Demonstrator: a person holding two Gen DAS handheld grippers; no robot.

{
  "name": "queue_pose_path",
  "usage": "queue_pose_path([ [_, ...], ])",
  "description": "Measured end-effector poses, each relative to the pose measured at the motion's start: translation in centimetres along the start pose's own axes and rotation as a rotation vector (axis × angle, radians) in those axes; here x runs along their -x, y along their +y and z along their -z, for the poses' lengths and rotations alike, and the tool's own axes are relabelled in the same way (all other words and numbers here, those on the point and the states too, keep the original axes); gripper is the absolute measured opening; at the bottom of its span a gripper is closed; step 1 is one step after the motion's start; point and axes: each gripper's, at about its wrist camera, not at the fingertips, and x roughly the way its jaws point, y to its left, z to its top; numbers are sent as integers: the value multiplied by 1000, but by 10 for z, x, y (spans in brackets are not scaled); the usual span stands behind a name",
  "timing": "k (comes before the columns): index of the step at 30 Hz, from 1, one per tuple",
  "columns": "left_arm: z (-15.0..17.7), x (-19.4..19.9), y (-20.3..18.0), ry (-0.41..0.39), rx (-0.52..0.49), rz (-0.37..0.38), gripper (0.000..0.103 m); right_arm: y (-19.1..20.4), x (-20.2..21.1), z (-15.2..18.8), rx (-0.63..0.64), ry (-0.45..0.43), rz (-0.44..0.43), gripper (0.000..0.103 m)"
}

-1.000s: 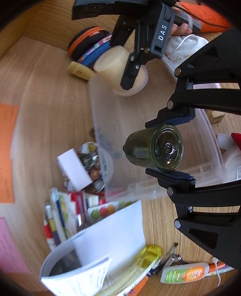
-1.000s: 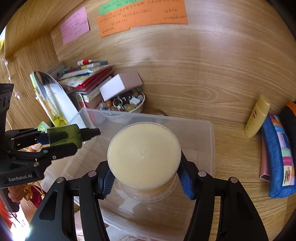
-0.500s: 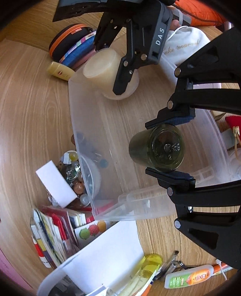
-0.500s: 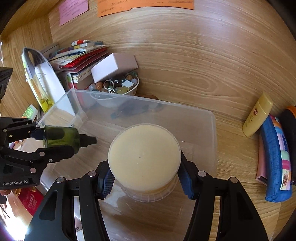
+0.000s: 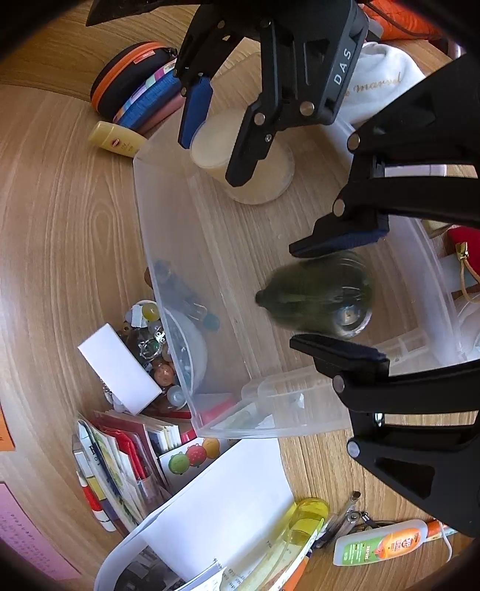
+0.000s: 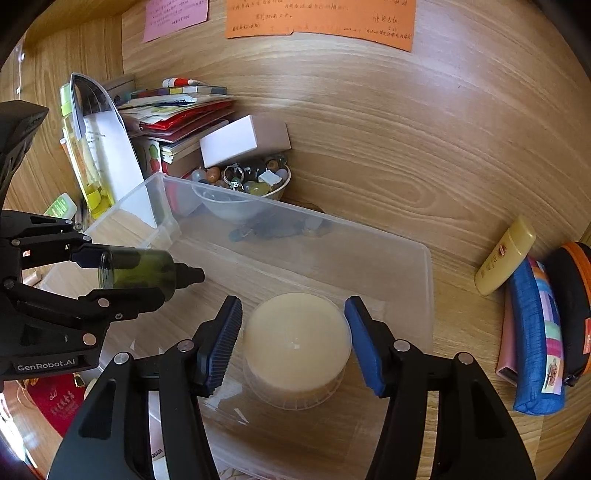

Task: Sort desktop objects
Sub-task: 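Carry the green bottle and candle into the clear box and release both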

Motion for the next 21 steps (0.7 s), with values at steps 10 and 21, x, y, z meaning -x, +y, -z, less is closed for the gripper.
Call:
queue_pose_path([
  [10, -2, 28, -3, -67, -2, -23, 69, 1, 16, -2, -10, -70, 0, 80],
  [21, 8, 84, 7, -173, 38, -21, 81, -7, 45, -7, -73, -141, -35, 82],
])
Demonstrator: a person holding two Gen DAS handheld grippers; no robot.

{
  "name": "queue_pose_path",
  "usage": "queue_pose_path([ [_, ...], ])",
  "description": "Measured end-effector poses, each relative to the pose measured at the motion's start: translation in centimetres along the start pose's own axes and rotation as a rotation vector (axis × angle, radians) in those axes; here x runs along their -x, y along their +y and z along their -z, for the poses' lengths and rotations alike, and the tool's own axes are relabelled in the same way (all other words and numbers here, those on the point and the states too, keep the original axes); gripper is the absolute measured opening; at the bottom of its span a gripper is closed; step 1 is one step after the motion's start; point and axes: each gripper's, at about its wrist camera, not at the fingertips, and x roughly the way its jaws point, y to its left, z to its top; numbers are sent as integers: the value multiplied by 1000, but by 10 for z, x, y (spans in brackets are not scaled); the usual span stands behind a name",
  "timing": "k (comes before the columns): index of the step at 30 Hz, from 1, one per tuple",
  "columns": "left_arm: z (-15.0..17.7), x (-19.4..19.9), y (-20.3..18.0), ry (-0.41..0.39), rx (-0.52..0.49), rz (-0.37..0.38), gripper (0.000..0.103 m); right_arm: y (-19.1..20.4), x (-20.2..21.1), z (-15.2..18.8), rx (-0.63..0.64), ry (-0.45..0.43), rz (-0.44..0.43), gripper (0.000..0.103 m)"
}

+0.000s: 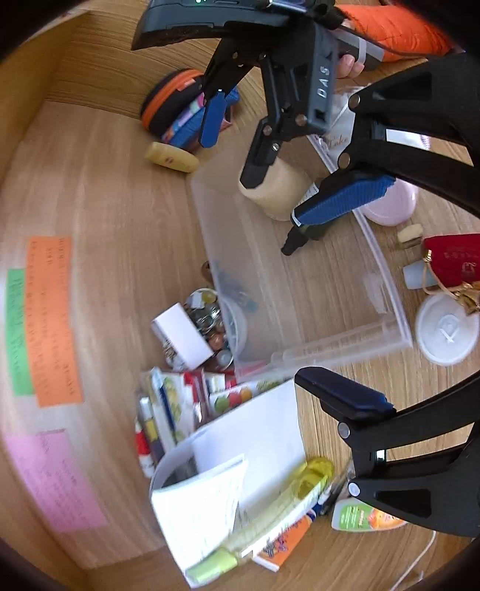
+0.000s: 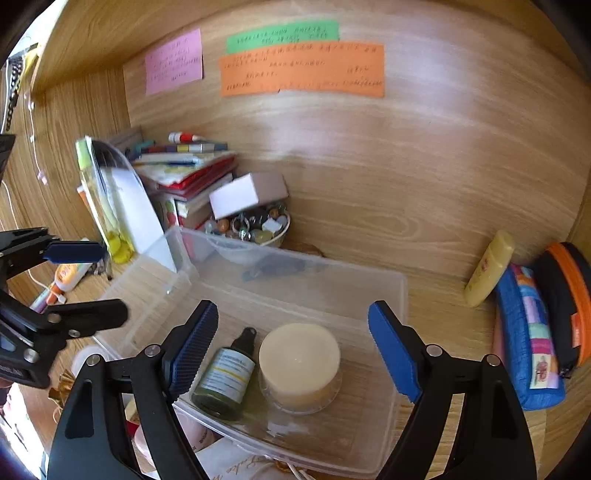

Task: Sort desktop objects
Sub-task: 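Carry the green bottle and candle into the clear box and release both, then grasp the red velvet pouch with the left gripper while the right grasps the white cloth bag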

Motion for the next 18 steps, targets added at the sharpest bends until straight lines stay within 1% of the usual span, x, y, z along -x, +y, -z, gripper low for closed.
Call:
queue_pose_path([
  [3, 4, 15, 5, -24, 14, -11, 85, 0, 14, -4, -3, -28, -10, 82],
  [6, 10, 28, 10, -45, 23, -27, 87, 2, 27, -8, -11, -54, -19, 83],
  [9, 19, 38, 13, -68, 19, -67, 88, 5, 43, -7, -10, -77, -23, 86],
  [12, 30, 46, 15, -91, 13, -96, 92, 8, 56, -4, 7, -97, -8, 87],
  [18, 52, 51, 17, -96, 20, -100, 92, 14, 81, 10, 38, -116, 17, 88],
])
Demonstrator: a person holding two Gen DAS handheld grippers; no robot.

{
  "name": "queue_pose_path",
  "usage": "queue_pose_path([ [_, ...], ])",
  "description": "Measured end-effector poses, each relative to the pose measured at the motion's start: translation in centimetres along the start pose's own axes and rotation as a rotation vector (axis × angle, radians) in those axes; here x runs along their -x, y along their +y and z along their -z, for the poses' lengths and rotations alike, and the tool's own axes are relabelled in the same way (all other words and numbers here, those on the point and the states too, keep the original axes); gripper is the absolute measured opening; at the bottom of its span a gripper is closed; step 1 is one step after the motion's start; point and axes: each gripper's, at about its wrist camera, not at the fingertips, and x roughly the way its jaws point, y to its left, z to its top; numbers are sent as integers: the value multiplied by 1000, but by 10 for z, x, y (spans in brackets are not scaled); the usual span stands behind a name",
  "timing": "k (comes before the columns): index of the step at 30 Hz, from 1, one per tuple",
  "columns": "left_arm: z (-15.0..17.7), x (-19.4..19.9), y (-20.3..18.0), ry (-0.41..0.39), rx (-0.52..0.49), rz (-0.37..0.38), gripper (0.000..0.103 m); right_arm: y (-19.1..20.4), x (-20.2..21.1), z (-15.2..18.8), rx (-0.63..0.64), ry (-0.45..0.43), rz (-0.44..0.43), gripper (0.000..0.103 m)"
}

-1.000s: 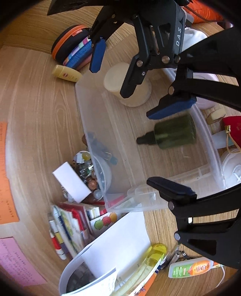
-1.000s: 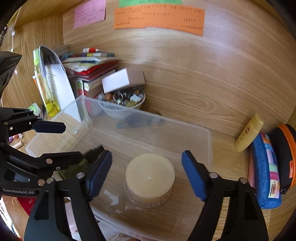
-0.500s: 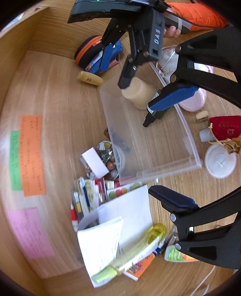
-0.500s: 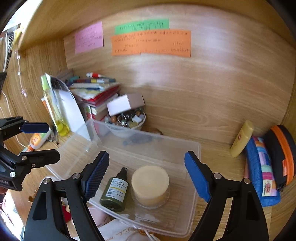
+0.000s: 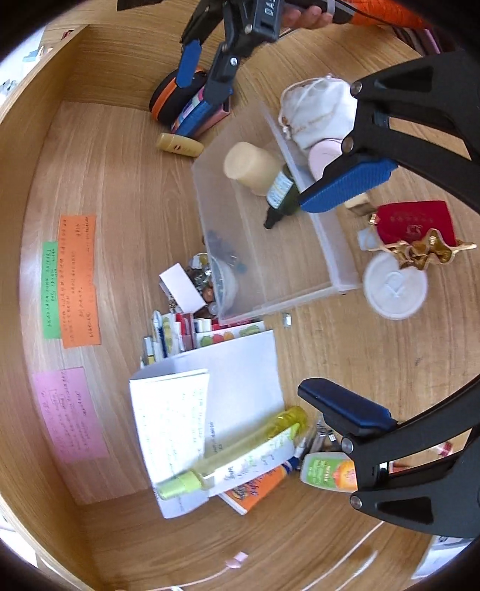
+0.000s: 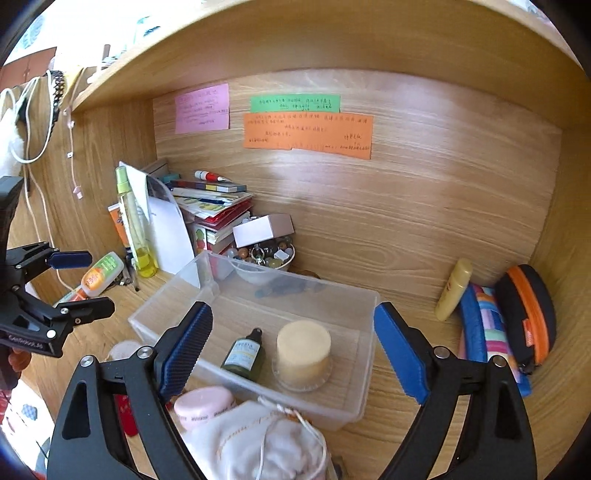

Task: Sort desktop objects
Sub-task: 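Grasp the red velvet pouch with the left gripper while the right grasps the white cloth bag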

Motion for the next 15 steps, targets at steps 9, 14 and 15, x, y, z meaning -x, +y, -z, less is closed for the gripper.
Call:
queue_pose_path([
  [9, 35, 4, 5, 31, 20, 9, 92, 8, 17, 31, 10, 31, 34, 97],
  [14, 57, 2, 6, 63, 38, 17, 92, 9, 12, 56, -35, 99, 19, 97],
  [15, 61, 2, 6, 70, 43, 19, 92, 10, 11, 62, -44, 111, 14, 97],
])
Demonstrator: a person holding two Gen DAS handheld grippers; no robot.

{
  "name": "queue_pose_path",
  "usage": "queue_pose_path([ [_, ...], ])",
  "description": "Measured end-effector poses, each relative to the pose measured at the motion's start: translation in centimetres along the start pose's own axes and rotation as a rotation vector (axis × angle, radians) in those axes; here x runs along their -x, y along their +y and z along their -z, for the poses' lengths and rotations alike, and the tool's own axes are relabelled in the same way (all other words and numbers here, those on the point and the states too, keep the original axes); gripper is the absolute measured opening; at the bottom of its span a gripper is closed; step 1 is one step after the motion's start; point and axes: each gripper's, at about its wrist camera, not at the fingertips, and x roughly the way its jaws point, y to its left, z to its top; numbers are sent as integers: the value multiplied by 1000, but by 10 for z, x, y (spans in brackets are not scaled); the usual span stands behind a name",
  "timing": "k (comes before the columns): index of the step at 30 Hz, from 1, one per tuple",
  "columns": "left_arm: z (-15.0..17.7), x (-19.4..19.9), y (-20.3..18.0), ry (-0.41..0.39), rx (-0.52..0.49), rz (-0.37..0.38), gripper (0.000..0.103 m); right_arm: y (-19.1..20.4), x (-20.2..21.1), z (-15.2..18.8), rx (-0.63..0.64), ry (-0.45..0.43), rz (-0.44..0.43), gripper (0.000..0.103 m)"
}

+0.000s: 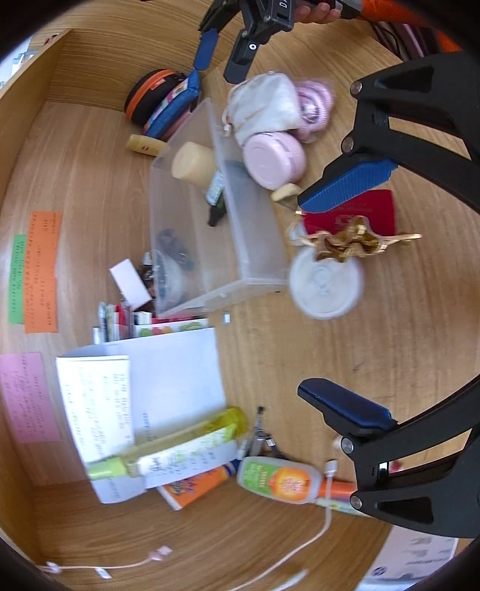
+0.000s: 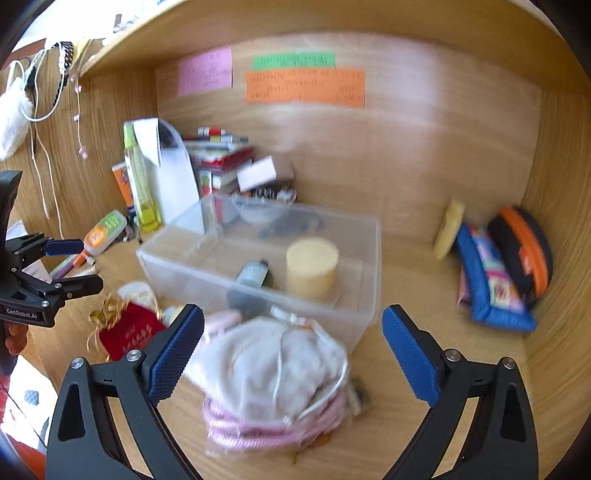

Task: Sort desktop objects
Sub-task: 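Grasp the red velvet pouch with the left gripper while the right grasps the white cloth bag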

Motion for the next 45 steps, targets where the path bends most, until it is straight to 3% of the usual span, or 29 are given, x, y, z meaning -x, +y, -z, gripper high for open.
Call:
queue_pose_path([
  [15, 52, -19, -15, 151, 101, 101, 92, 13, -14, 49, -30, 112, -12, 97],
  [25, 55, -32, -36, 185, 95, 112, 92, 11, -36, 46, 31, 165, 17, 97],
  [31, 49, -46, -41, 204, 112, 158, 92, 13, -45, 35, 90, 173, 13, 97],
  [40, 42, -52, -47, 184, 149, 159, 93, 4, -58, 31, 45, 194, -63, 97],
  [45, 38, -38, -45, 122, 167, 146, 86, 6, -52, 32, 61, 152, -75, 82],
])
